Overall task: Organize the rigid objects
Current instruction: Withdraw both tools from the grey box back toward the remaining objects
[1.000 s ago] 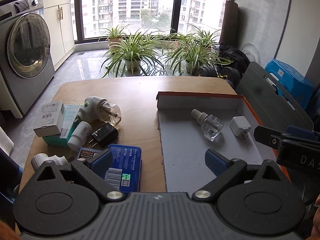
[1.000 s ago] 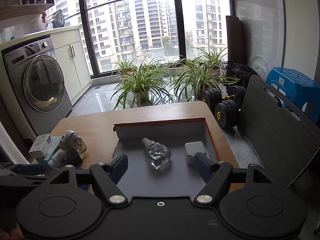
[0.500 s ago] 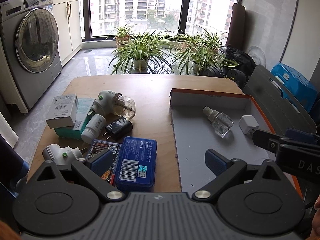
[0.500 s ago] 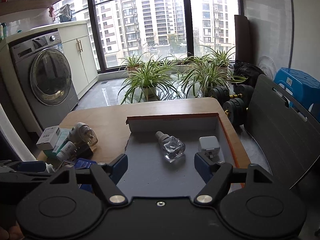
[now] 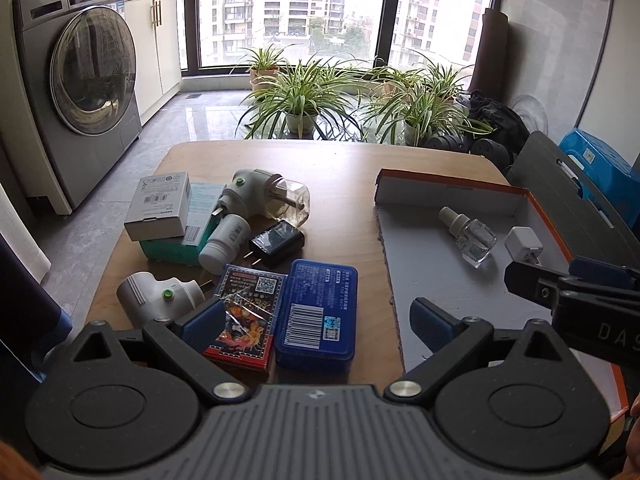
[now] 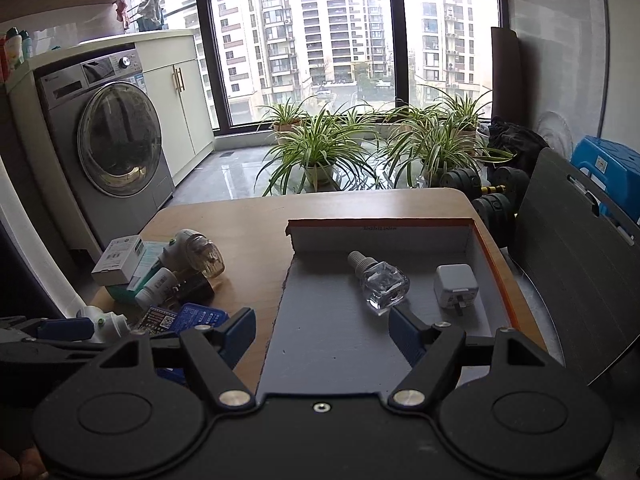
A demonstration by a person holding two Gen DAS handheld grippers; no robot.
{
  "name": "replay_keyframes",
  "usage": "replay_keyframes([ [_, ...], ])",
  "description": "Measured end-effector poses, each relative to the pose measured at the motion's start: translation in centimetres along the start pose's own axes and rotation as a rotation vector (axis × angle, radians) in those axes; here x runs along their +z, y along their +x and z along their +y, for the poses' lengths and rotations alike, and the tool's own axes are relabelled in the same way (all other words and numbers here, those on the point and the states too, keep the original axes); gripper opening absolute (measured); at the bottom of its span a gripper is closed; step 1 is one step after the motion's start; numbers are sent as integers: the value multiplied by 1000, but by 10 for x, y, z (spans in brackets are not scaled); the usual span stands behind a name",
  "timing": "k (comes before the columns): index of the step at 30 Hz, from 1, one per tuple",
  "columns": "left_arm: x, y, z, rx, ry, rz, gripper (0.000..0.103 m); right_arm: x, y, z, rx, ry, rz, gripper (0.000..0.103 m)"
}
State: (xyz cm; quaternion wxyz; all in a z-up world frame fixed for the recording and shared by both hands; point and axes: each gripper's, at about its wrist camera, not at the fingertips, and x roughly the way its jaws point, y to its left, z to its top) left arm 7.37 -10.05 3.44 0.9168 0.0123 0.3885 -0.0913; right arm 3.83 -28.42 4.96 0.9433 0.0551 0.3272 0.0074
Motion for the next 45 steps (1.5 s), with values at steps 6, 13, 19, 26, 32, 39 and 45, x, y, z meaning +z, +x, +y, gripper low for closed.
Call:
replay_keyframes([
  [6, -2, -2, 12, 13, -15, 0, 101, -1, 4, 12, 14, -20, 11, 87],
  [13, -6, -4, 30, 26, -37, 3, 101, -6, 9, 30, 43, -48, 24, 87],
  [19, -15, -5, 51, 35, -54, 13, 101, -13, 15, 50, 75, -73, 44, 87],
  [26, -24, -3, 75, 47, -86, 21, 101, -21, 25, 72, 113, -80, 67, 87],
  [32, -31, 3, 91, 45, -102, 34, 101, -27, 30, 85, 123, -104, 69, 87],
  [39, -34, 22, 125, 103, -138, 39, 102, -31, 31, 79, 110, -67, 64, 87],
  [45, -27, 43, 136, 93, -21, 27, 102, -33, 31, 75, 99, -46, 65, 87],
])
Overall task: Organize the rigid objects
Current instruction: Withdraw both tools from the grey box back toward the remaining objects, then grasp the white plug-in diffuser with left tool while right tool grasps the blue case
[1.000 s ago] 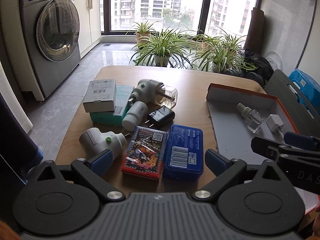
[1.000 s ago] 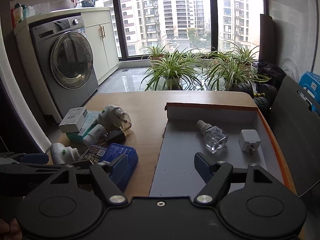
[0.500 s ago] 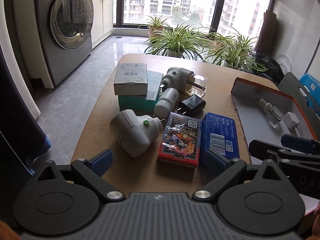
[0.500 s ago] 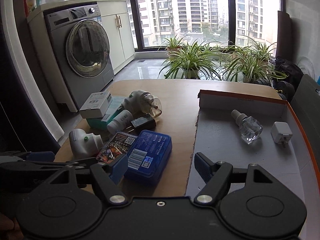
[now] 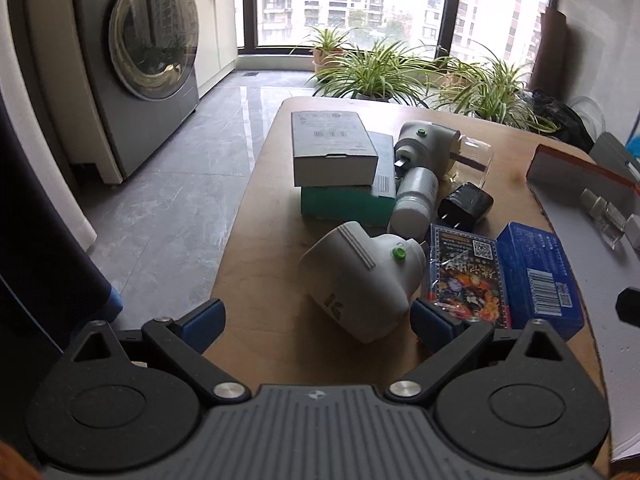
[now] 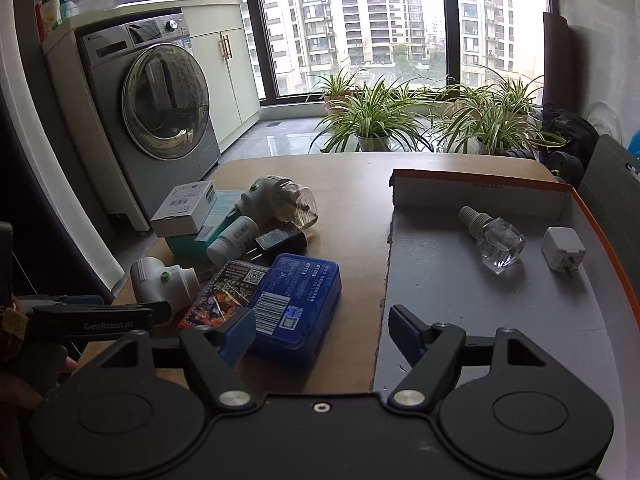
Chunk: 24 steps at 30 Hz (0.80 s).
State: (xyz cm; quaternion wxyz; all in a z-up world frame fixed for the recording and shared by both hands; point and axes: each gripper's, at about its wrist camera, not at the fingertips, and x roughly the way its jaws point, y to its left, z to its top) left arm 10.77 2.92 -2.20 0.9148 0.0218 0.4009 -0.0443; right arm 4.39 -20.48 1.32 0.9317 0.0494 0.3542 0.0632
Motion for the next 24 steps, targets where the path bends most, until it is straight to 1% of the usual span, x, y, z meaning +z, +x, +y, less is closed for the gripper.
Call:
replay_keyframes([
  [6, 3, 14, -5, -81, 249, -54, 103, 1, 2, -1, -15, 12, 5, 87],
  [8, 1, 17, -6, -104, 305, -78, 103, 1, 5, 0, -20, 14, 9, 87],
  [10, 0, 20, -5, -125, 316, -93, 99, 1, 8, 1, -20, 18, 15, 87],
  [11, -1, 20, -5, -140, 316, -108, 92, 1, 10, 3, -19, 18, 21, 87],
  [12, -2, 20, -4, -155, 316, -109, 88, 1, 12, 4, -17, 16, 26, 87],
  [14, -3, 24, -6, -177, 323, -93, 74, 1, 16, 8, -16, 9, 34, 87],
  [15, -3, 25, -5, -190, 314, -98, 71, 1, 19, 10, -17, 7, 38, 87],
  [18, -3, 24, -3, -196, 289, -97, 67, 1, 24, 14, -3, 19, 52, 87],
  [20, -3, 23, 0, -199, 262, -93, 67, 1, 28, 17, -2, 22, 58, 87],
  [24, -3, 22, 3, -179, 228, -90, 67, 4, 38, 21, -9, 45, 71, 87],
])
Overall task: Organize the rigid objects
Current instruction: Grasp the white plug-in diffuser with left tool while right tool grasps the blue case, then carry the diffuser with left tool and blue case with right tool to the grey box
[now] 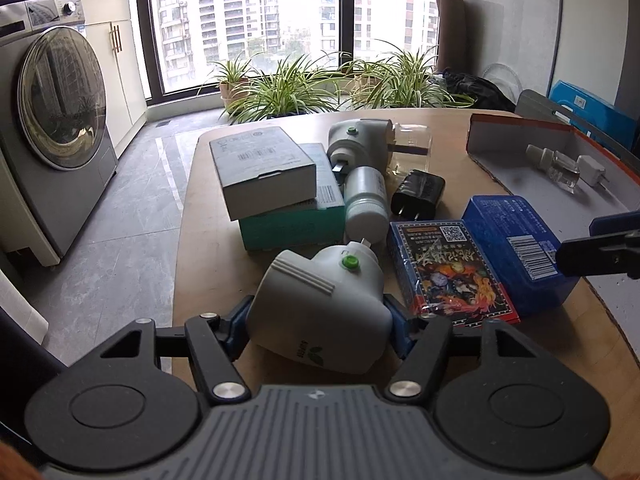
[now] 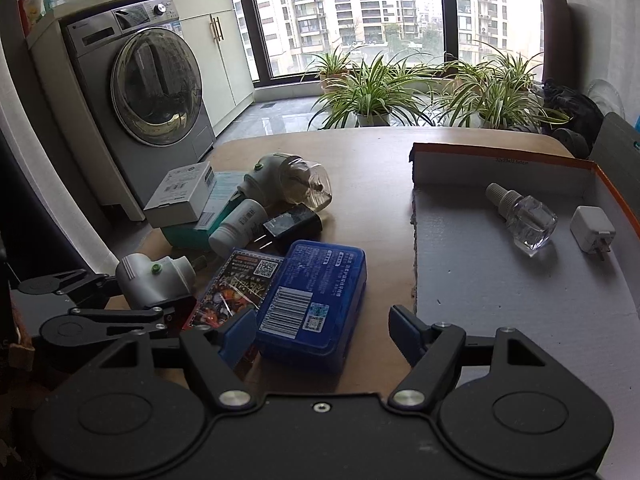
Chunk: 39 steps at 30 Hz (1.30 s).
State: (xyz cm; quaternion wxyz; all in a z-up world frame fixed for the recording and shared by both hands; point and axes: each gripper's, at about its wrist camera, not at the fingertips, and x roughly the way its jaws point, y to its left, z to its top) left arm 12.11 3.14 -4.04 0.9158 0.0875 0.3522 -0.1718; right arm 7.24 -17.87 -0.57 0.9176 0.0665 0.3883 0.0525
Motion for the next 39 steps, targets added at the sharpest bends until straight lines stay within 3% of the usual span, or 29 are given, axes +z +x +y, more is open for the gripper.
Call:
replay_keyframes([
  [9, 0, -11, 1, 13, -69, -27, 67, 12, 36, 12, -55, 31, 48, 87],
  [11, 0, -13, 1, 7, -85, -36, 67, 12, 43, 13, -104, 23, 55, 86],
  [14, 0, -17, 2, 12, -92, -48, 67, 11, 47, 2, -143, 55, 70, 78],
  [19, 3, -20, 1, 10, -113, -61, 67, 8, 50, 2, -114, 12, 65, 74],
  [28, 12, -34, -9, 26, -166, -82, 67, 11, 0, 4, -102, -31, -67, 74],
  [39, 32, -59, -52, 38, -226, -84, 67, 7, -62, -28, -97, 24, -136, 74],
])
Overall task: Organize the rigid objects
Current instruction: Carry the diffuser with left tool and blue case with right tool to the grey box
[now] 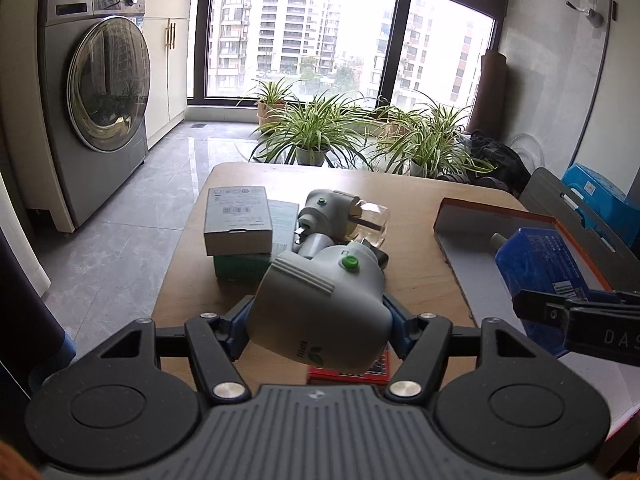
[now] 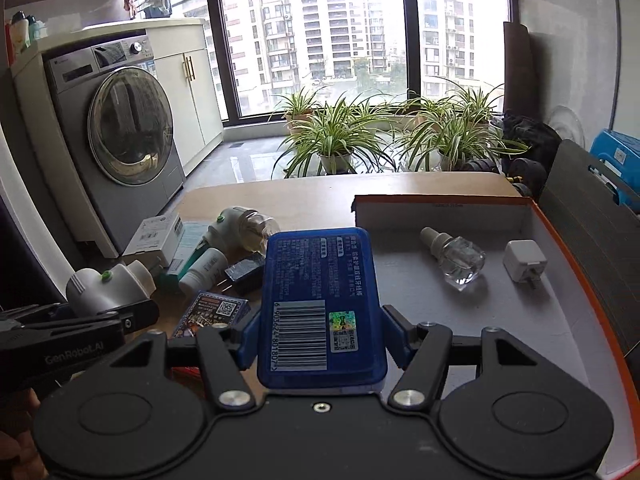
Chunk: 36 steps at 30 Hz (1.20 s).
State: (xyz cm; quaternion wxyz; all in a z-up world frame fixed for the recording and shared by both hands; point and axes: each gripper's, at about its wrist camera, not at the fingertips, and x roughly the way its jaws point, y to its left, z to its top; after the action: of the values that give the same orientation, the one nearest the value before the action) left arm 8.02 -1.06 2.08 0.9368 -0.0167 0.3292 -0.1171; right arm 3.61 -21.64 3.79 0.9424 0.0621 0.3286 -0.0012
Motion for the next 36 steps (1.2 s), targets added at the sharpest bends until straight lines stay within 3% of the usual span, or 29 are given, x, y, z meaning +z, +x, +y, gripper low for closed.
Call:
replay_keyframes([
  [11, 9, -12, -66, -16, 39, -10, 67, 2, -42, -49, -41, 36, -58, 74],
  [22, 13, -7, -126, -95, 71, -6, 67, 1, -62, -98, -106, 90, -90, 74],
  [36, 8, 7, -161, -131, 96, 13, 67, -7, -63, -131, -143, 104, -77, 74],
])
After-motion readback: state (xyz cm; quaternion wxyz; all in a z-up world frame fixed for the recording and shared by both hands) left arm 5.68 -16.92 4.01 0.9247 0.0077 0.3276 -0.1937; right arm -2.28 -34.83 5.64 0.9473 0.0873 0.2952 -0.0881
